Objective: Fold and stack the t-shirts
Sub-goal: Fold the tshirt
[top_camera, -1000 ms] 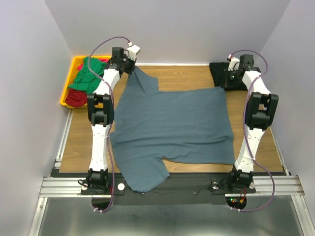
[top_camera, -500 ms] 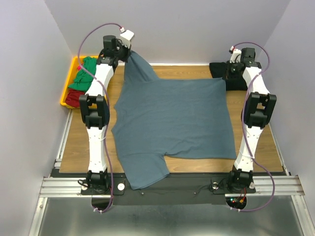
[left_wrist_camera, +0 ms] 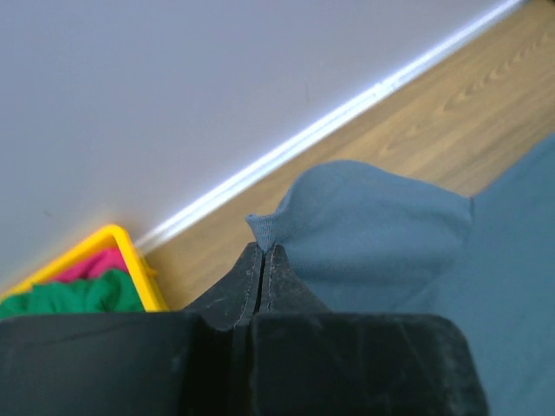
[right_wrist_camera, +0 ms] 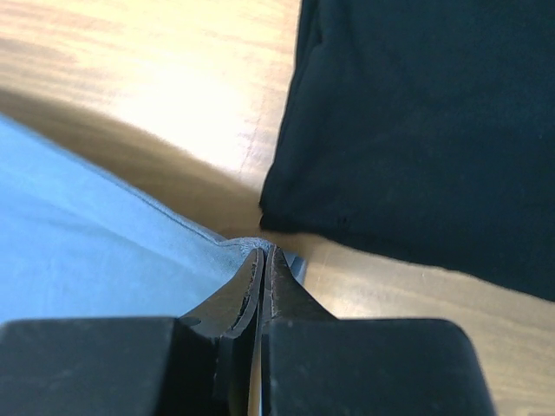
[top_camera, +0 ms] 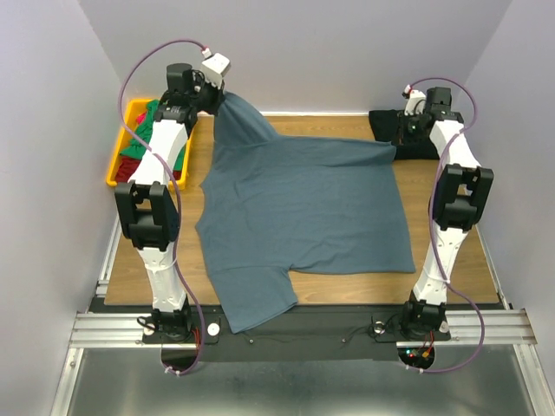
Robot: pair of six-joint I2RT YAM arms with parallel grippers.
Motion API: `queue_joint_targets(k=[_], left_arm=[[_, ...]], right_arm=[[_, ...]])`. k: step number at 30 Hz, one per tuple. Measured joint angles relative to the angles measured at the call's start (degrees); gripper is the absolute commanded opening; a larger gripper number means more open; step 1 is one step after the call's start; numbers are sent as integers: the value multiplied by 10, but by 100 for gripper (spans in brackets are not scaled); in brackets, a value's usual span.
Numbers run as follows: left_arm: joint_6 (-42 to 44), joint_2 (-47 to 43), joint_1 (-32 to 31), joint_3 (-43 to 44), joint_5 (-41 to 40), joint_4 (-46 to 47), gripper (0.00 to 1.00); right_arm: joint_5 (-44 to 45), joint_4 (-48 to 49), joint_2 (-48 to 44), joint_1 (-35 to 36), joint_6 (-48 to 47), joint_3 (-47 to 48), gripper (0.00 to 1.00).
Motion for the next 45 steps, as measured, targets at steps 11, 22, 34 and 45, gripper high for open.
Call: queue_joint_targets(k=[11, 22, 34, 45], left_arm=[[9, -90, 0, -167, -7, -10, 0], [15, -247, -2, -284, -16, -24, 0], [18, -404, -46, -526, -56, -55, 0], [39, -418, -121, -663, -104, -85, 0]], right_arm=[[-12, 1, -70, 0, -32, -61, 1], [-14, 0, -124, 0, -67, -131, 1], [-17, 1, -177, -1, -108, -218, 1], [-16, 2, -179, -2, -150, -309, 1]])
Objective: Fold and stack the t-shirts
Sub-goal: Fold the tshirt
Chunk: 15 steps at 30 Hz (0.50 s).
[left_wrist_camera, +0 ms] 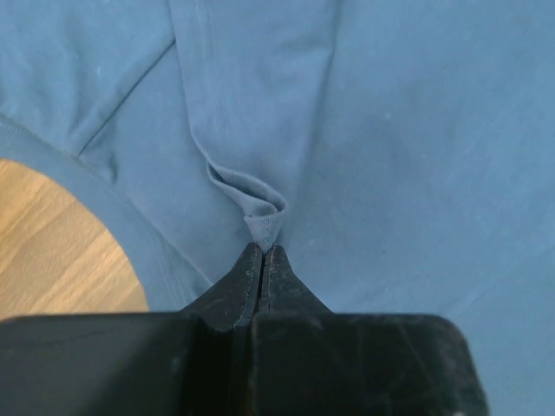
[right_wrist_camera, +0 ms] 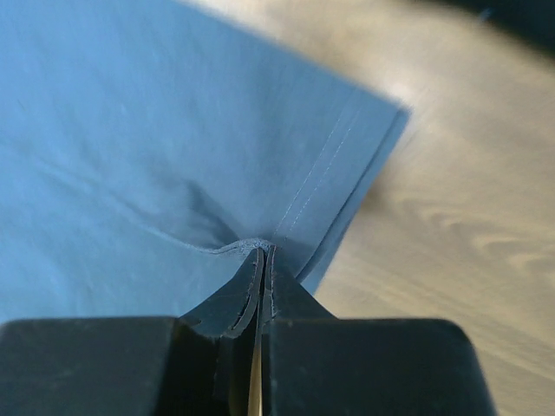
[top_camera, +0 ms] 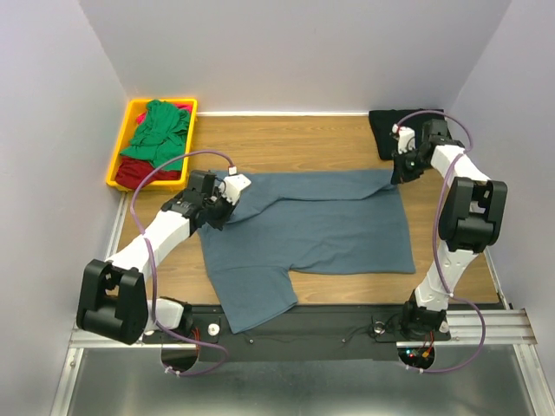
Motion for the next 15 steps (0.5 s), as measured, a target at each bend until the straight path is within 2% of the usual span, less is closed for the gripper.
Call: queue_joint_targets(k=[7, 15], left_arm=[[38, 16, 0, 0, 0, -20, 0], [93, 43, 0, 0, 27, -57, 0]], right_arm=[[16, -2, 0, 0, -31, -55, 1], [42, -1, -1, 0, -41, -48, 1]])
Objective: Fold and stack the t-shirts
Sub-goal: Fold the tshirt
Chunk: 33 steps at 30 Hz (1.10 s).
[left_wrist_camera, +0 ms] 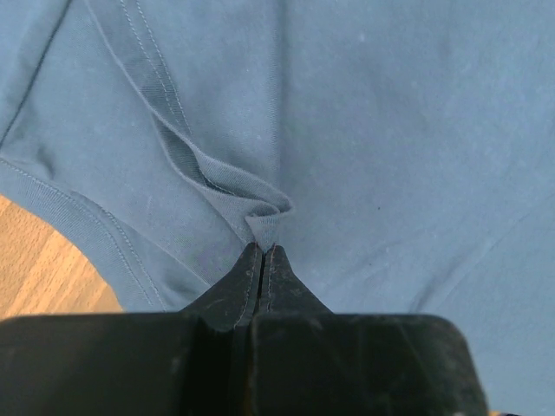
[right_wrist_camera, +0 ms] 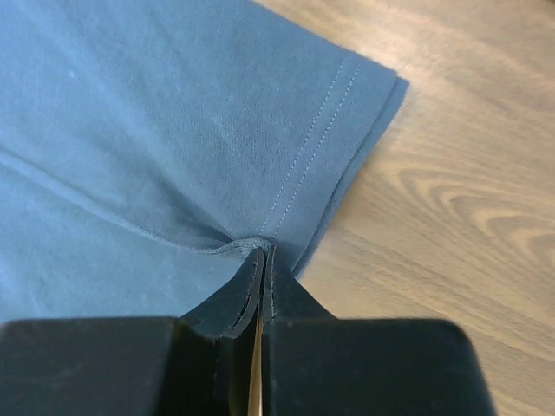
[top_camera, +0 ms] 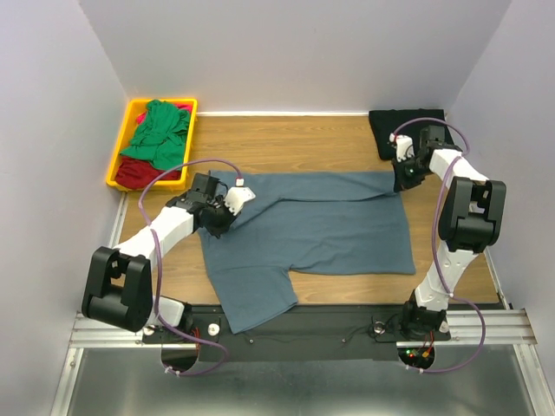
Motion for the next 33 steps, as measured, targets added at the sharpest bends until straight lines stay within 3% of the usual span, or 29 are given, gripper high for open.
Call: queue_joint_targets(k=[12, 13, 15, 16, 19, 20, 22, 28, 33], left_arm=[[42, -29, 0, 38, 37, -24, 2], [56, -34, 0, 38, 43, -30, 17], [83, -33, 0, 37, 50, -42, 29], [93, -31, 0, 37, 53, -49, 47], [133, -18, -1, 33, 62, -76, 74], [143, -13, -1, 32, 65, -90, 75], [158, -9, -1, 33, 71, -107, 75], [127, 47, -1, 109, 97, -113, 71], [40, 152, -1, 208, 117, -46, 65]], right_arm=[[7, 2, 0, -2, -1, 43, 1], [9, 2, 0, -2, -4, 41, 0], [14, 2, 0, -3, -11, 35, 2], [16, 1, 0, -3, -13, 32, 6], [25, -1, 1, -3, -19, 28, 43], [31, 0, 1, -3, -23, 28, 55], [33, 0, 1, -3, -22, 28, 57], [26, -1, 1, -3, -13, 28, 58], [6, -7, -1, -3, 11, 28, 58]])
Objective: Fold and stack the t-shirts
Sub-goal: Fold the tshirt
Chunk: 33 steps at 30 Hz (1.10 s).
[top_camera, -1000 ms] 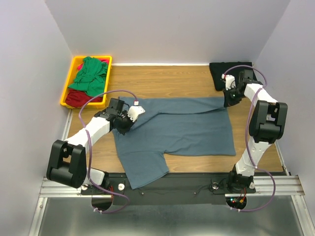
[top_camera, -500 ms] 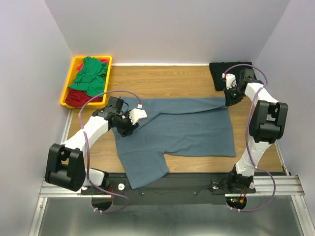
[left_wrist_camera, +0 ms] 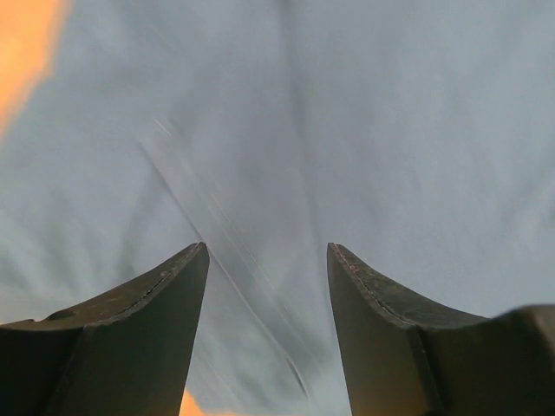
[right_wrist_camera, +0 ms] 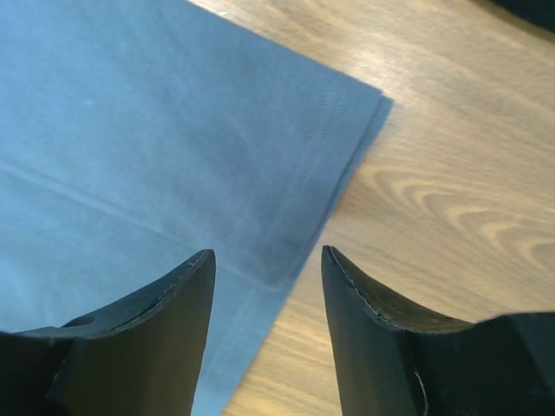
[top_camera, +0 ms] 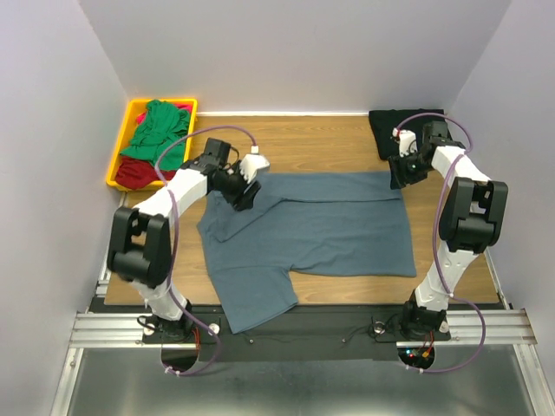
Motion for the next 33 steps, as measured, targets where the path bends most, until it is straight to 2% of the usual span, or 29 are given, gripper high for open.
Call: queue_joint_targets(k=[5, 12, 17, 22, 33], left_arm=[[-71, 110, 1, 81, 4, 57, 62], [-103, 181, 1, 101, -10, 75, 57], [-105, 192, 1, 103, -11, 75, 51], [-109, 192, 1, 103, -15, 79, 56], [-110, 193, 19, 127, -27, 80, 57]], right_arm=[[-17, -15, -12, 0, 17, 0, 58], [-30, -24, -31, 0, 27, 0, 58], [-30, -28, -31, 0, 29, 0, 57], [-30, -28, -31, 0, 30, 0, 57], [-33, -29, -31, 0, 29, 0, 57]])
